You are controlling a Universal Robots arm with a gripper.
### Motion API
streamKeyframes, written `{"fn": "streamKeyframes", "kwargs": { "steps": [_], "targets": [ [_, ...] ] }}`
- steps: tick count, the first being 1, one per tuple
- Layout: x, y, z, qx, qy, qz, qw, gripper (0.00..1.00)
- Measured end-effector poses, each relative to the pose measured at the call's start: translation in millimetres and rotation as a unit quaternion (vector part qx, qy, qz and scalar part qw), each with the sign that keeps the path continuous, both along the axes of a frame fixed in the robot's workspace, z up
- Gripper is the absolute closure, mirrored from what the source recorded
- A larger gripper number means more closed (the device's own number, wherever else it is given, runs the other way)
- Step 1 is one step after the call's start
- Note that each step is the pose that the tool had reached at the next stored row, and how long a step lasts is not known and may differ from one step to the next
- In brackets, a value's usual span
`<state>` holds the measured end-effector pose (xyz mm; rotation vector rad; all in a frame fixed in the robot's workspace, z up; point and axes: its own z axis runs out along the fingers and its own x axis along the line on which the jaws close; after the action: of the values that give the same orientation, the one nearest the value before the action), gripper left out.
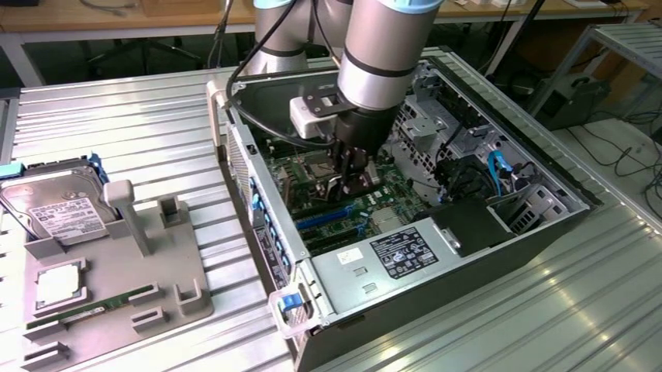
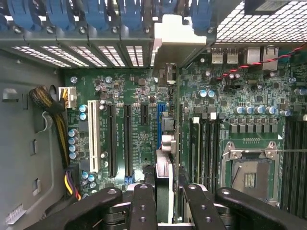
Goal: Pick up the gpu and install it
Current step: 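Insert the gpu into the slot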
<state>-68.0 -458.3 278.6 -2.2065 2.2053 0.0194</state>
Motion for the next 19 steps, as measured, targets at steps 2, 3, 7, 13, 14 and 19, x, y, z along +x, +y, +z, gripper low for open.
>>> {"fn": "streamKeyframes", "kwargs": {
  "steps": [2,3,7,13,14,19],
  "targets": [
    [-0.1,-0.6,-2.7,0.0034,0.0000,0.000,1.0000,0.73],
    [-0.1,-1.1,-3.0,0.0037,0.0000,0.000,1.0000,0.73],
    [-1.5,-2.5,-3.2,0.0042,0.0000,0.000,1.0000,0.73],
    [-2.1,-7.5,-5.3,0.0044,0.0000,0.000,1.0000,0.73],
    [-2.1,-7.6,-5.8,0.0044,0.0000,0.000,1.0000,0.73],
    [-2.0,-7.7,-10.2,0.0043,0.0000,0.000,1.0000,0.73]
  ]
}}
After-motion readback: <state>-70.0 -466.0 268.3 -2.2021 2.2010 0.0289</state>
